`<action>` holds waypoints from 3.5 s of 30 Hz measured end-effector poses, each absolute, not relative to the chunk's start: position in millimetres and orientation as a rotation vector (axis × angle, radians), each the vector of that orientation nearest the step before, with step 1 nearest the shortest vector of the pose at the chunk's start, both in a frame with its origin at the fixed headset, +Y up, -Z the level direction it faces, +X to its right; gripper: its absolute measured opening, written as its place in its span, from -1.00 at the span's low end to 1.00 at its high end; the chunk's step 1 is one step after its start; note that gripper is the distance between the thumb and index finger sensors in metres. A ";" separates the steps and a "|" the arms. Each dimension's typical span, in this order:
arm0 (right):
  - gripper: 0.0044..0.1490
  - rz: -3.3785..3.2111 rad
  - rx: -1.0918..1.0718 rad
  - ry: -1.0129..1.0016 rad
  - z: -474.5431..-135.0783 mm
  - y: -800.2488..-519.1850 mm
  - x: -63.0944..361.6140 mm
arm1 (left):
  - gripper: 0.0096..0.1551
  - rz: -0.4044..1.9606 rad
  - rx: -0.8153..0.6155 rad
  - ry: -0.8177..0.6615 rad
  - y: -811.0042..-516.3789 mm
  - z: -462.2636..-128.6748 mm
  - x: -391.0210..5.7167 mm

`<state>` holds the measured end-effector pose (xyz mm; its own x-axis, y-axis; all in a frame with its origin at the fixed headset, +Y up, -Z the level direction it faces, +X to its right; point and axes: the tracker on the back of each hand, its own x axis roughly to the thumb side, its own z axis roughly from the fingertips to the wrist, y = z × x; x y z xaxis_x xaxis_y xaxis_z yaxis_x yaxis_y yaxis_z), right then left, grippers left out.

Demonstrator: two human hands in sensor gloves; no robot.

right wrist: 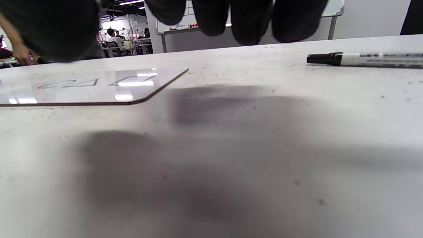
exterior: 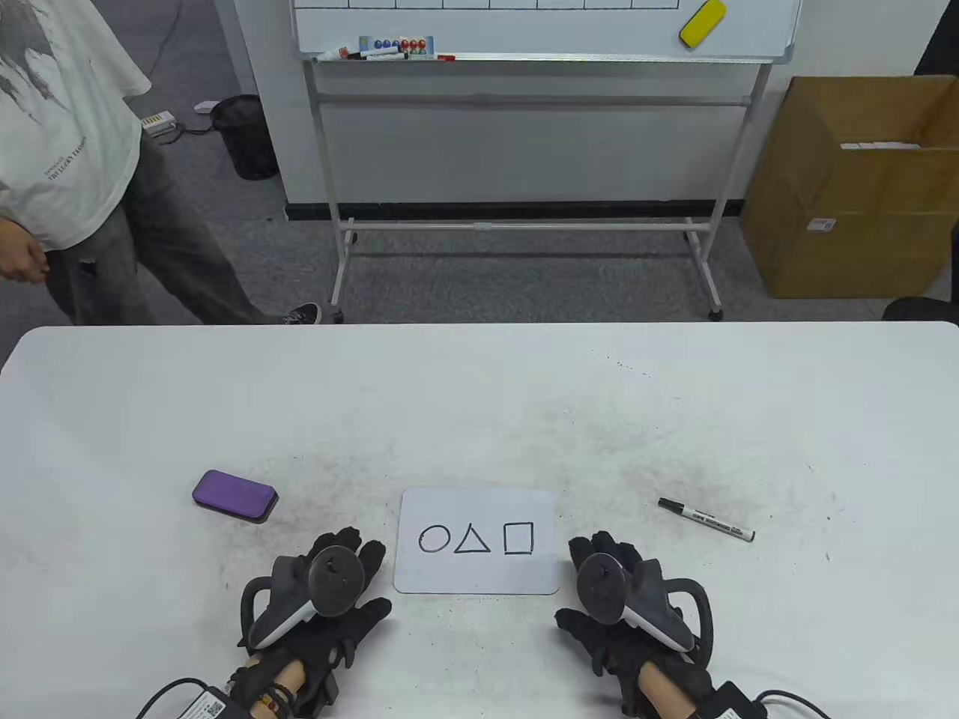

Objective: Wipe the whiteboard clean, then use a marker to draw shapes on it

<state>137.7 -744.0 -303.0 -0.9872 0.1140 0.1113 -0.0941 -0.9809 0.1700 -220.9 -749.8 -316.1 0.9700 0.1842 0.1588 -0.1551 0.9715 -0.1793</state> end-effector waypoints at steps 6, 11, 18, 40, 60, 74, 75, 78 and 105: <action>0.21 3.021 0.186 0.252 -303.2 -744.2 137.6 | -0.08 0.170 -0.170 -0.174 -749.3 -315.8 -220.8; 0.21 3.018 0.186 0.249 -303.6 -744.3 137.7 | -0.08 0.171 -0.173 -0.174 -749.4 -316.3 -220.8; 0.21 3.023 0.194 0.258 -303.5 -744.6 136.7 | -0.13 0.161 -0.164 -0.163 -744.4 -324.9 -229.2; 0.20 2.976 0.258 0.237 -304.1 -741.7 134.1 | -0.12 0.043 -0.179 0.069 -735.1 -405.5 -311.2; 0.20 2.935 0.270 0.275 -305.6 -742.0 135.2 | -0.17 -0.186 -0.365 0.141 -751.5 -451.4 -355.6; 0.19 2.934 0.246 0.291 -306.7 -741.6 136.9 | -0.15 -0.294 -0.327 0.095 -755.9 -456.1 -347.0; 0.19 2.934 0.244 0.292 -306.8 -741.4 136.9 | -0.14 -0.300 -0.327 0.091 -756.4 -455.9 -346.0; 0.19 2.928 0.239 0.285 -307.8 -740.3 137.3 | -0.11 -0.293 -0.338 0.070 -760.4 -455.1 -342.7; 0.20 2.983 0.256 0.423 -357.7 -763.3 117.4 | -0.15 0.065 -0.099 -0.320 -706.7 -416.5 -193.4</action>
<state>117.4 -763.3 -357.7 -0.9787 0.1401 0.1503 -0.0928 -0.9540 0.2849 -193.4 -706.7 -416.5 0.9472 0.0797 0.3106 -0.0484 0.9931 -0.1071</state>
